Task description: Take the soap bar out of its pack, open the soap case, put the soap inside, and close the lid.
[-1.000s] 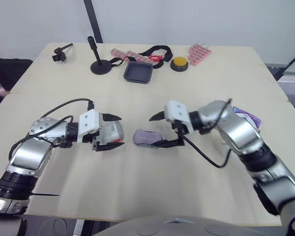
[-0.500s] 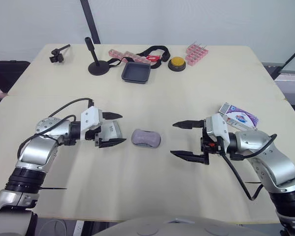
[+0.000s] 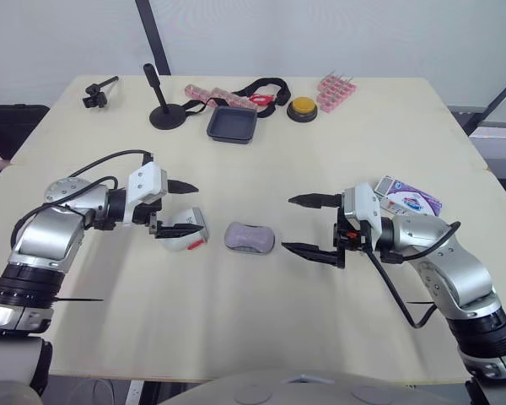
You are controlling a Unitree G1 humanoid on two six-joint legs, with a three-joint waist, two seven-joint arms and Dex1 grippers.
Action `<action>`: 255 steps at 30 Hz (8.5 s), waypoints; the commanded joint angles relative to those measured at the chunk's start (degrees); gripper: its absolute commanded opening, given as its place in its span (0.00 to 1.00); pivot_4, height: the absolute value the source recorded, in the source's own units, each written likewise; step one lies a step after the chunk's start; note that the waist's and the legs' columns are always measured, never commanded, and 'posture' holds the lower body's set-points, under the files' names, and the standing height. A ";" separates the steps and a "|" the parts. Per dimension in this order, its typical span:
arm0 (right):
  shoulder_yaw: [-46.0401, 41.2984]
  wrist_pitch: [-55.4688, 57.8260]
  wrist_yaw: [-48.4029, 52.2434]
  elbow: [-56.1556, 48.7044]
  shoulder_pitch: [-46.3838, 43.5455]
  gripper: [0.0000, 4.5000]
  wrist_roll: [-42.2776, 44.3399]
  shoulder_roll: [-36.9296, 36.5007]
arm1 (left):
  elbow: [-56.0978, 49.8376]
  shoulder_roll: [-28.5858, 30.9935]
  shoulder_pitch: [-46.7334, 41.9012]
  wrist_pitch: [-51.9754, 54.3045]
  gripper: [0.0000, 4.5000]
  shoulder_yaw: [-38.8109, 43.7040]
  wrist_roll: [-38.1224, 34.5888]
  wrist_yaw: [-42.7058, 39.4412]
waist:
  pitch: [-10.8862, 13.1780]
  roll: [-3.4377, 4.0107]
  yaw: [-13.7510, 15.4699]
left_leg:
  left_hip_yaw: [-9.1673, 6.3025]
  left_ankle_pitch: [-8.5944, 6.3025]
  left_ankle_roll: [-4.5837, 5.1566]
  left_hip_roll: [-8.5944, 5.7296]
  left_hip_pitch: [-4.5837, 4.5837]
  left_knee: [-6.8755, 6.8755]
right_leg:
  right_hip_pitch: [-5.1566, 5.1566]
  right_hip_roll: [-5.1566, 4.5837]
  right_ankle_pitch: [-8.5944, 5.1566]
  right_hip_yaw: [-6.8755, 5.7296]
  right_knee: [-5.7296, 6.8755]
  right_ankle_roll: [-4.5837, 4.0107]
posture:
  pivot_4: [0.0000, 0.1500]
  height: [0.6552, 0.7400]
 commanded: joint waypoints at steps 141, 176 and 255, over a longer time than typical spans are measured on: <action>30.43 16.88 -0.32 22.44 -26.94 0.56 -27.11 7.12 | -4.94 0.48 15.31 -16.02 0.77 3.78 5.00 4.94 | -0.03 -0.04 -0.52 | 0.00 0.14 -0.20 0.03 0.33 -0.03 | 0.08 0.02 0.02 -0.01 0.30 -0.05 | 1.00 1.00; 13.66 23.07 5.97 -5.95 -16.59 0.56 -17.42 -18.07 | 1.94 -9.78 1.90 -18.17 0.77 -8.20 7.55 0.20 | 0.02 0.02 0.92 | 0.04 0.17 -0.15 0.03 0.27 -0.11 | 0.07 0.04 0.02 0.07 0.19 -0.05 | 1.00 1.00; 16.44 10.56 6.49 0.27 -18.09 0.99 -22.89 -18.67 | 9.00 -21.99 -7.32 -19.25 0.77 -15.09 12.81 2.00 | 0.03 0.04 0.86 | 0.04 0.21 -0.07 0.02 0.20 -0.04 | 0.07 0.01 0.03 0.08 0.25 -0.06 | 1.00 1.00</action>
